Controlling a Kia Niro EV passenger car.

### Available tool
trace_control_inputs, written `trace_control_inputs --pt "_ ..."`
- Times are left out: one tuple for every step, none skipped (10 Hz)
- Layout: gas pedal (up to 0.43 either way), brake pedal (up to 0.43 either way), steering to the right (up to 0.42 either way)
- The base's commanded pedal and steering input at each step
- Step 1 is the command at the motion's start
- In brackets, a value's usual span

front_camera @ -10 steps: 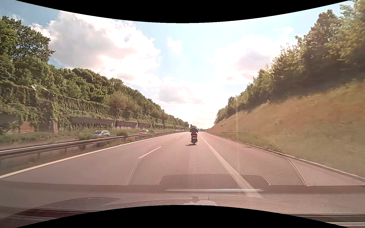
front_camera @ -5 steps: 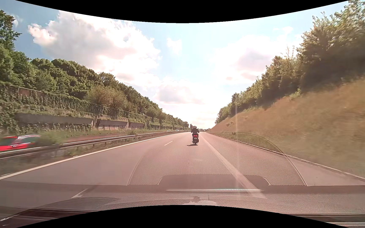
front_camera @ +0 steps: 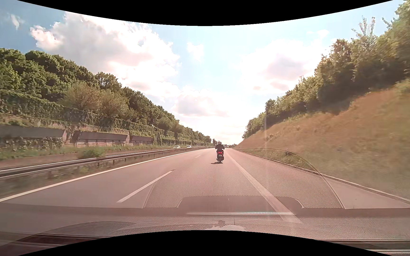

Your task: Follow the waypoints while adhering to traffic rules and regulations

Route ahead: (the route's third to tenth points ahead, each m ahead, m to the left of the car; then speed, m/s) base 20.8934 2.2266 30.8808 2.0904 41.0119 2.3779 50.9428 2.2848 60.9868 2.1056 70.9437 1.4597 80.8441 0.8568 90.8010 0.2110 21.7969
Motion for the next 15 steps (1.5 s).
trace_control_inputs --pt "0.287 0.012 0.001" --pt "0.287 0.012 0.0" --pt "0.287 0.012 0.0" --pt "0.287 0.012 0.0" --pt "0.287 0.012 0.0" --pt "0.287 0.012 0.001" --pt "0.287 0.012 0.001" --pt "0.287 0.012 0.001" --pt "0.287 0.012 0.001" --pt "0.287 0.012 0.001" --pt "0.287 0.012 0.0" --pt "0.287 0.012 0.0" --pt "0.287 0.012 0.001" --pt "0.287 0.006 0.001" --pt "0.287 0.012 0.001"
